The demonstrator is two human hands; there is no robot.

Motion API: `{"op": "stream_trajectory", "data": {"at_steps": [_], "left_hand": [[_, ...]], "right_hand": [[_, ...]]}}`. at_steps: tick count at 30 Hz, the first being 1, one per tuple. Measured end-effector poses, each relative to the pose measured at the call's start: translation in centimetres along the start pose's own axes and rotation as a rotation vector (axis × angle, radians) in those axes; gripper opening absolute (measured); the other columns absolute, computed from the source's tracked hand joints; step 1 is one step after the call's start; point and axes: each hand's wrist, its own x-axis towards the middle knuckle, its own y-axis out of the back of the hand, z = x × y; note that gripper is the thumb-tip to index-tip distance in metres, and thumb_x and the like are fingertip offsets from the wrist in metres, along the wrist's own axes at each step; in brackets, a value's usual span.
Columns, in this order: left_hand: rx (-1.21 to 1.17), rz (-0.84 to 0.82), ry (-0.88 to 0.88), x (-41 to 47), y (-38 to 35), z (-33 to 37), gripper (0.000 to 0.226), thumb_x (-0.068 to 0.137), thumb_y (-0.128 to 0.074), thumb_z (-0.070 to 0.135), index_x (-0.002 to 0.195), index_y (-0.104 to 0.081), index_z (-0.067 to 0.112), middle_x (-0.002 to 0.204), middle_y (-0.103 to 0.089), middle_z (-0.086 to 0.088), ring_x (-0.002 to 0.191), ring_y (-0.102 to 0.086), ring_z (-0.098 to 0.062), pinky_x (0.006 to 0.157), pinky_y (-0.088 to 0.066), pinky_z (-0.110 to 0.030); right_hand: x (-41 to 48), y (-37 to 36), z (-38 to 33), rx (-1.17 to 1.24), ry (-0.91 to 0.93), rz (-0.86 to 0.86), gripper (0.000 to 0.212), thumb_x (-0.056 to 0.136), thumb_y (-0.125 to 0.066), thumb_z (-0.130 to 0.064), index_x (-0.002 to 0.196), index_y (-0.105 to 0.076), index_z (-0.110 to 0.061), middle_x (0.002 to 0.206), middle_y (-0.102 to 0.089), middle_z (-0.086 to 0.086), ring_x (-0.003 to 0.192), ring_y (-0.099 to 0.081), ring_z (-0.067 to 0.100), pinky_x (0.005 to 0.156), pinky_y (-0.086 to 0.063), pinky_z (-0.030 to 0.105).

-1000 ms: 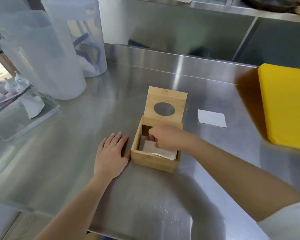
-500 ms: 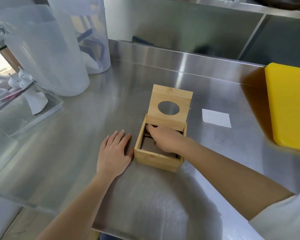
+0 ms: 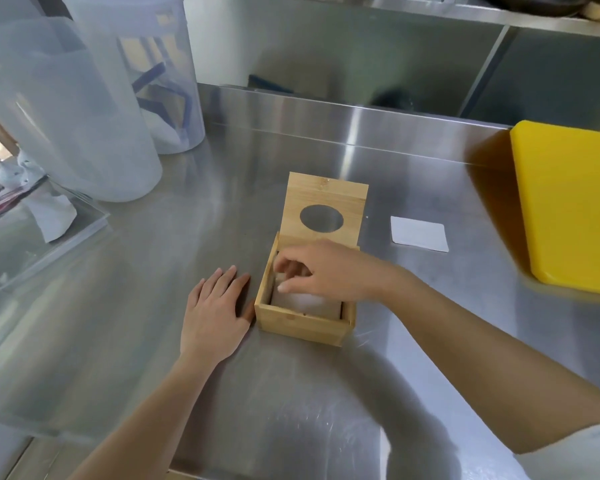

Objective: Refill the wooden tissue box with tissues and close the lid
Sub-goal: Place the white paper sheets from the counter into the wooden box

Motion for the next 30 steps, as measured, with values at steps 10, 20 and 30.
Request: {"op": "stream_trajectory", "data": {"at_steps": [10, 20, 30], "left_hand": [[-0.011, -0.004, 0.008, 0.0, -0.3, 0.0, 0.057, 0.078, -0.036, 0.037, 0.134, -0.044, 0.026, 0.149, -0.038, -0.001, 0.141, -0.025, -0.019, 0.116, -0.017, -0.039], [0.013, -0.016, 0.015, 0.1, -0.3, 0.0, 0.062, 0.075, -0.029, 0.043, 0.132, -0.045, 0.025, 0.148, -0.039, -0.001, 0.14, -0.027, -0.021, 0.115, -0.017, -0.04], [0.021, -0.023, 0.022, 0.2, -0.1, 0.1, 0.071, 0.07, -0.02, 0.048, 0.134, -0.043, 0.026, 0.148, -0.038, 0.0, 0.14, -0.026, -0.019, 0.114, -0.015, -0.038]], "right_hand": [[-2.5, 5.6, 7.7, 0.592, -0.082, 0.907, 0.02, 0.088, -0.056, -0.008, 0.072, -0.059, -0.019, 0.05, -0.06, -0.009, 0.043, -0.052, 0.0, 0.05, -0.046, 0.017], [-1.0, 4.8, 21.7, 0.179, -0.673, 0.607, 0.019, 0.086, -0.054, -0.004, 0.099, -0.066, -0.01, 0.111, -0.067, 0.015, 0.108, -0.058, 0.033, 0.094, -0.042, 0.032], [-1.2, 4.9, 24.9, -0.109, -0.782, 0.355, 0.043, 0.089, -0.048, -0.015, 0.132, -0.046, -0.016, 0.137, -0.05, 0.012, 0.126, -0.043, 0.034, 0.106, -0.028, 0.044]]}}
